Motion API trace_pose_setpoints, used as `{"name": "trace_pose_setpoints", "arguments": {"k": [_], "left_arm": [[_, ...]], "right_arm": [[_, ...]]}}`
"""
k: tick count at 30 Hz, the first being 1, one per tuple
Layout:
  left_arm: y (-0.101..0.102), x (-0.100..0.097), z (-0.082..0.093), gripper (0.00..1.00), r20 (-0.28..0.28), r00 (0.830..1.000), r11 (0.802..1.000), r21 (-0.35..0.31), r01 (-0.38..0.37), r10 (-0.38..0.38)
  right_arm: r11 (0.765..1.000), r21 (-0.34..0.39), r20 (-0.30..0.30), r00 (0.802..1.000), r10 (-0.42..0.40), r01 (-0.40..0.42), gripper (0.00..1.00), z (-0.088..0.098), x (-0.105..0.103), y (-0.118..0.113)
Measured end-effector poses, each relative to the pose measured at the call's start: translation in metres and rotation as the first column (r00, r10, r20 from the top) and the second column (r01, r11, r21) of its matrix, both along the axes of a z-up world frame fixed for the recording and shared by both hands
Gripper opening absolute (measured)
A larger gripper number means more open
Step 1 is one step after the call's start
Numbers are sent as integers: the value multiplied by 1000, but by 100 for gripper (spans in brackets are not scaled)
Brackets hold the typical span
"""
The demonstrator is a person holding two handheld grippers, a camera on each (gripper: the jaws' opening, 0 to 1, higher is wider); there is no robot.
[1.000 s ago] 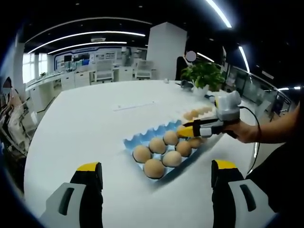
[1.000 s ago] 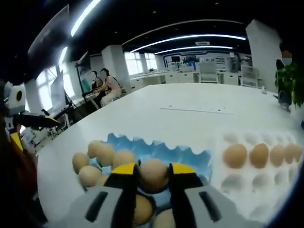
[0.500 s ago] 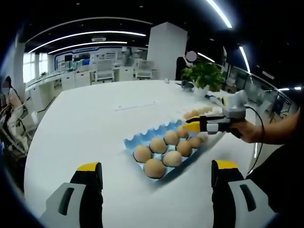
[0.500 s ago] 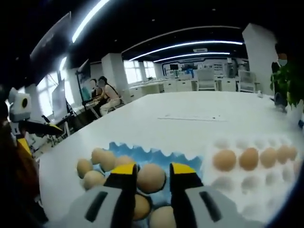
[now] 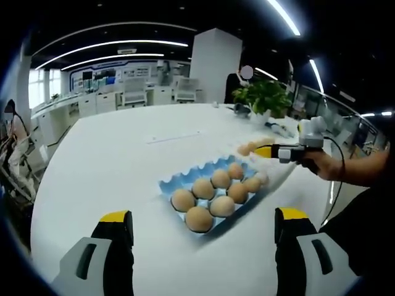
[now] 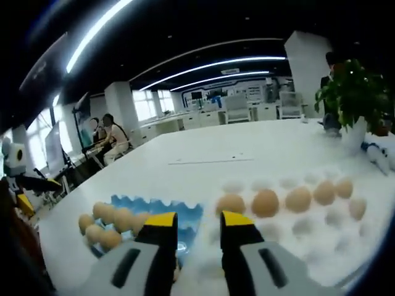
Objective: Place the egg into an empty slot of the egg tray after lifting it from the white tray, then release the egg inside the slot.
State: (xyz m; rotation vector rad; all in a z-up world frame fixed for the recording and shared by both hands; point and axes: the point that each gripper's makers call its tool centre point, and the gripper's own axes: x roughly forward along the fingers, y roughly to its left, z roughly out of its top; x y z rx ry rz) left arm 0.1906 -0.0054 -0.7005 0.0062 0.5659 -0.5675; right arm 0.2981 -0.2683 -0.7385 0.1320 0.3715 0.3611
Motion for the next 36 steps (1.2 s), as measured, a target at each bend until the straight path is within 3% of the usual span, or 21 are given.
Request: {"name": "trace_pose_setpoints", "arguments": {"k": [6, 10, 15, 16, 20, 24, 29, 31, 35, 36], "left_arm": [[1, -1, -1, 96, -3, 1000, 1000, 7, -4, 4], [3, 0, 0, 96, -1, 1000, 1000, 9, -11, 11], [2, 0, 0, 96, -5, 1000, 1000, 13, -9, 9], [1, 0, 0, 96, -5, 1000, 1000, 14, -8, 8], [0, 1, 1, 96, -4, 1000, 1000, 18, -8, 8], [-1, 1, 2, 96, -4, 1000, 1000, 24, -9, 9], [0, 2, 5, 96, 1, 1000, 1000, 28, -15, 15], [0, 2, 5, 96, 1, 1000, 999, 28, -18, 18], [1, 1, 5, 96, -2, 1000, 999, 31, -20, 20], [1, 1, 5, 96, -2, 1000, 999, 30, -21, 21]], "right_arm": [[997, -8, 4, 997, -80, 80, 26, -2, 6, -32], [985, -13, 13, 985, -171, 172, 27, -2, 8, -68], [954, -66, 31, 956, -292, 293, 27, -2, 7, -124], [937, -102, 47, 943, -330, 333, 27, 0, 7, -143], [898, -168, 76, 914, -399, 406, 27, 0, 6, -181], [874, -206, 80, 897, -434, 441, 28, -4, 8, -204], [855, -218, 29, 879, -476, 471, 28, -18, 15, -225], [850, -248, 8, 879, -477, 464, 28, -25, 16, -227], [862, -307, -64, 895, -441, 403, 27, -41, 16, -224], [861, -315, -36, 902, -431, 399, 28, -40, 19, -223]]}}
